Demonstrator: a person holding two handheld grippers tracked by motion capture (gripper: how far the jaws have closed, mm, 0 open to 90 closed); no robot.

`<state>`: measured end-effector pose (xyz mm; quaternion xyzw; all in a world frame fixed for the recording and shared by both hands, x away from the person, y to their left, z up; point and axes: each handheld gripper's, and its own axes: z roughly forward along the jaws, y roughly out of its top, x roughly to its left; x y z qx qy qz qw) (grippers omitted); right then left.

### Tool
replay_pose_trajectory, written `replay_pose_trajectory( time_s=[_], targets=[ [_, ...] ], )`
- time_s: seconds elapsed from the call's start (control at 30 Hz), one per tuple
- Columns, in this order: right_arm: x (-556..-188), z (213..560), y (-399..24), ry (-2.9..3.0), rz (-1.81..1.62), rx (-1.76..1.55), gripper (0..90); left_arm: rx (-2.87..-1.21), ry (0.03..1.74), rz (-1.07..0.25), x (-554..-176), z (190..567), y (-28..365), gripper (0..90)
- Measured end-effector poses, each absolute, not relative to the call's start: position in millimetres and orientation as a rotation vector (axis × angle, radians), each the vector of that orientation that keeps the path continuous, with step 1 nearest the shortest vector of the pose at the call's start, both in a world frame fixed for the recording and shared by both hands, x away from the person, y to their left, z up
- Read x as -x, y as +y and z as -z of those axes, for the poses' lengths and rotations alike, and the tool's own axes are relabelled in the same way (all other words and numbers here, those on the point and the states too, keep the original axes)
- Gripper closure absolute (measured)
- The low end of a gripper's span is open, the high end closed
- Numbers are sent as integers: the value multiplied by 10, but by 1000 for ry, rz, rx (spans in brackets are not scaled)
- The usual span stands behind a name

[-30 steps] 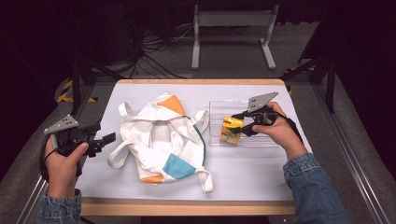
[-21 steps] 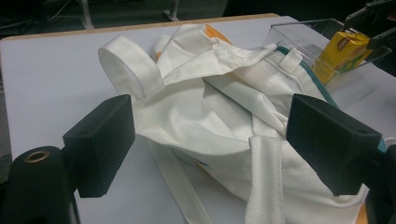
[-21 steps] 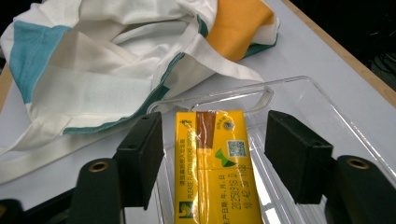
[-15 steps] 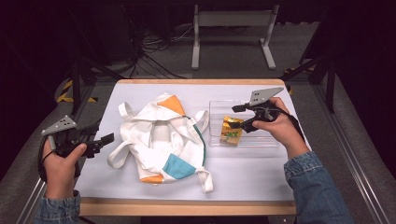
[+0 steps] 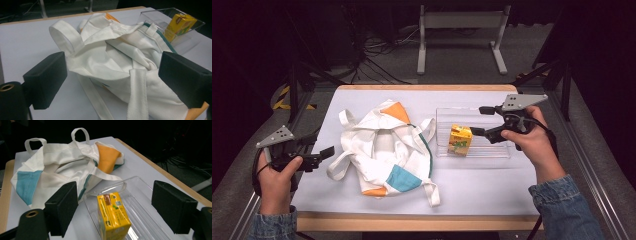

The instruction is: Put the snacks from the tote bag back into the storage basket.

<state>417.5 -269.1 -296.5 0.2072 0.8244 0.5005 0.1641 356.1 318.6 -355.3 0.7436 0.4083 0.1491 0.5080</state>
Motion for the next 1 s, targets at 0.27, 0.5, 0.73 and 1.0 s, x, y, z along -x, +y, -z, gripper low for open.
replay_pose_trajectory(
  time_s=[0.27,0.5,0.73,1.0],
  targets=[
    [-3955,2902,-3125,2290,-1375,-708,204,-1786,961,-354,-3561,3616,3115,70],
    [-3710,3004,-3495,2195,-1387,-786,189,-1754,952,-408,-3439,3690,3139,66],
    [-3527,3315,-3690,2140,-1315,-891,175,-1719,952,-447,-3325,3747,3224,56],
    [-3417,3536,-3790,2053,-1344,-948,175,-1697,963,-461,-3302,3855,3285,47]
  ],
)
